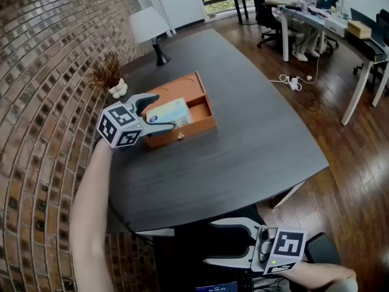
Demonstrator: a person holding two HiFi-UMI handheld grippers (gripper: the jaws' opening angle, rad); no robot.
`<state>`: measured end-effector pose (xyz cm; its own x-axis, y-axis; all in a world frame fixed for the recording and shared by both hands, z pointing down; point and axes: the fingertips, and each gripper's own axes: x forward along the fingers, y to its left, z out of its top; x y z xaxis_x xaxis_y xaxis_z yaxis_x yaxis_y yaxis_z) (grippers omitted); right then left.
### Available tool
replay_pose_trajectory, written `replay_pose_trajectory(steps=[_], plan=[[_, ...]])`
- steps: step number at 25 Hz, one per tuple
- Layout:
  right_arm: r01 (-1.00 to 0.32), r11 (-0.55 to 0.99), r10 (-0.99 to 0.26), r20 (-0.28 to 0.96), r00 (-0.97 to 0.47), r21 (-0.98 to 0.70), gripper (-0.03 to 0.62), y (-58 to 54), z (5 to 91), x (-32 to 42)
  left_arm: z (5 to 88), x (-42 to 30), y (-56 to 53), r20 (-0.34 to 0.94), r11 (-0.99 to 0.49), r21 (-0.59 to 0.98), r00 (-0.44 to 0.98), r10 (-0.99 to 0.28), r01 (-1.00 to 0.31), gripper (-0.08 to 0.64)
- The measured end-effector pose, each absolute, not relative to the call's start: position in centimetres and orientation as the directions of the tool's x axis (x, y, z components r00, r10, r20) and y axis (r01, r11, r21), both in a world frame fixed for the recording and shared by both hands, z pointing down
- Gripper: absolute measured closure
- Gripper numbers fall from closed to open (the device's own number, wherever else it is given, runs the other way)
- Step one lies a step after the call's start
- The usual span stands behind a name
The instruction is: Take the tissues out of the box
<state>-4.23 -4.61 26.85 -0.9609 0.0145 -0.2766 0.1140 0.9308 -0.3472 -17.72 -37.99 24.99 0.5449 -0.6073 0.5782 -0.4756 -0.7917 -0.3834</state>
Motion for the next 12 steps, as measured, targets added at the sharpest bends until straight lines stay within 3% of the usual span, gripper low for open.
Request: replay_pose_trajectory(steps=[5, 12], plan=[[0.109, 0.929, 0.005, -0.284, -0.959, -0.354, 0.278, -5.2, 26.8, -4.0, 27.9, -18.2, -40.8, 0.715, -0.843, -0.305, 0.479, -0.51, -0.442, 0.098], [0.107, 0.925, -0.001, -0.283, -0.959, -0.366, 0.284, -5.3, 26.6, -4.0, 29.1, -18.0, -40.8, 0.748, -0.877, -0.195, 0.512, -0.422, -0.439, 0.098]])
